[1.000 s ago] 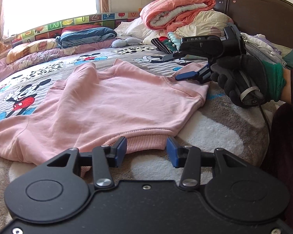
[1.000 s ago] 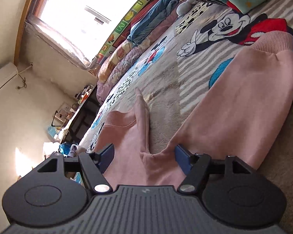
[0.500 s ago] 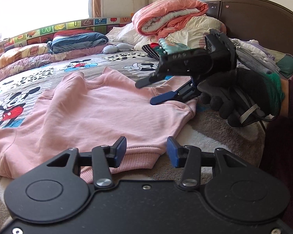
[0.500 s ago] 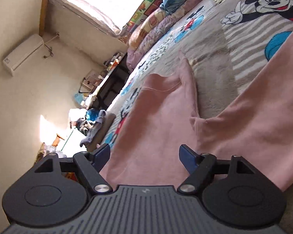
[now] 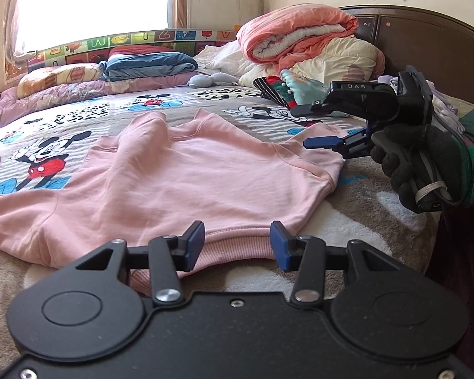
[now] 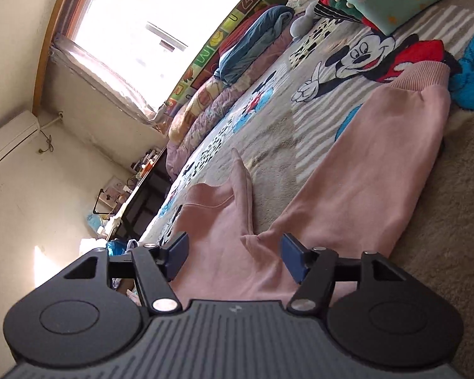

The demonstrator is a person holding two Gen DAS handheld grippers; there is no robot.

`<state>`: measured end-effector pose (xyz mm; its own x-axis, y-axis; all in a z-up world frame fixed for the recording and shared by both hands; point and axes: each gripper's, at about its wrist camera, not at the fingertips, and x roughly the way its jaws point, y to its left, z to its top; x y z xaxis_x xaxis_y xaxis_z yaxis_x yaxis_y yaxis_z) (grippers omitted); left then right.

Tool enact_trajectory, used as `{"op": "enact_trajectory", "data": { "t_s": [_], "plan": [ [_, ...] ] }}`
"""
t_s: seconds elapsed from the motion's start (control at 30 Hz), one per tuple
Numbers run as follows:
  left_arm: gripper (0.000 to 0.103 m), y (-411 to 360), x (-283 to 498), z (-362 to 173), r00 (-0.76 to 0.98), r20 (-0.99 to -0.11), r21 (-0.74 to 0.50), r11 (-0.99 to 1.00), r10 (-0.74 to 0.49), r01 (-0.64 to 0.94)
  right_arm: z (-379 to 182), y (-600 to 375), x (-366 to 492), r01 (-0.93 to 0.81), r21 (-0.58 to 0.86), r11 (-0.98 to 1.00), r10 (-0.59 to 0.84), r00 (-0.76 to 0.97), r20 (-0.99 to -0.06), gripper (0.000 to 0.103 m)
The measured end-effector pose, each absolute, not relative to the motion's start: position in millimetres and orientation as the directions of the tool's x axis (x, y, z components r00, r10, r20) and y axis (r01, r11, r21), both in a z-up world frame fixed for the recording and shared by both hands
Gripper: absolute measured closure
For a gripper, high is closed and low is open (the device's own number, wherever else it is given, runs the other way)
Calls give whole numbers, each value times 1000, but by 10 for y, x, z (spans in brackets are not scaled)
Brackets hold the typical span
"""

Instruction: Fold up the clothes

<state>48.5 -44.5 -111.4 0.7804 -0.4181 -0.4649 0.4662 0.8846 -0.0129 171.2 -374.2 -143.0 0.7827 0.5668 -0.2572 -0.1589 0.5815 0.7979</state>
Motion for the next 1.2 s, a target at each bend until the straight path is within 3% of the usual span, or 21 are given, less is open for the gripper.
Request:
{"op": "enact_trajectory", "data": {
  "t_s": [0.07,0.13,0.17,0.2,0.23,0.3,0.4,0.43,0.53,0.67,0.83,1.0,1.07,1.1,1.13,1.2],
  "plan": [
    [59,-404,463,-1111,783,-467,-17,890,-410,455,-1404,-3623,1719,-206,776,596,599,758,-258,38],
    [59,-334,463,-1094,792,-467,-31,902,-393,430,-1430,-3451,1754,-174,693,700,559,737,-379,43],
    [59,-294,465,-1085,797,-466,-40,909,-384,415,-1454,-3368,1767,-146,632,761,512,734,-446,54],
    [59,-241,474,-1072,804,-466,-49,918,-370,394,-1471,-3344,1763,-118,602,790,471,744,-473,76],
    [59,-160,494,-1059,814,-466,-64,931,-347,360,-1475,-3374,1762,-82,616,784,454,752,-478,84],
    [59,35,545,-1036,833,-469,-100,955,-293,280,-1432,-3385,1690,-64,608,791,424,774,-470,78],
    [59,477,650,-1046,847,-487,-218,969,-215,120,-1292,-3316,1531,-112,558,822,403,808,-430,46],
    [58,636,682,-1070,844,-497,-274,959,-203,69,-1237,-3269,1479,-143,542,828,410,814,-412,45],
    [58,1077,764,-1143,831,-524,-431,899,-185,-71,-1116,-3081,1355,-239,512,825,465,803,-373,45],
    [58,1394,769,-1245,824,-510,-614,775,-247,-148,-986,-2714,1256,-351,422,836,512,776,-369,47],
    [59,1246,786,-1230,811,-455,-706,704,-367,-78,-997,-2351,1189,-445,384,809,578,723,-379,54],
    [59,1040,827,-1271,776,-470,-710,703,-420,-49,-1022,-1953,951,-546,298,783,622,672,-401,54],
    [73,966,836,-1283,763,-485,-692,721,-426,-38,-1035,-1831,886,-572,244,783,617,663,-424,55],
    [89,929,840,-1290,757,-493,-683,730,-429,-32,-1071,-1773,868,-577,221,786,607,651,-456,55],
    [95,891,845,-1296,750,-501,-674,738,-431,-26,-1138,-1724,856,-578,203,790,591,632,-500,54],
    [97,856,830,-1294,746,-500,-667,745,-441,-7,-1206,-1685,799,-591,162,790,573,620,-536,53]
  ]
}}
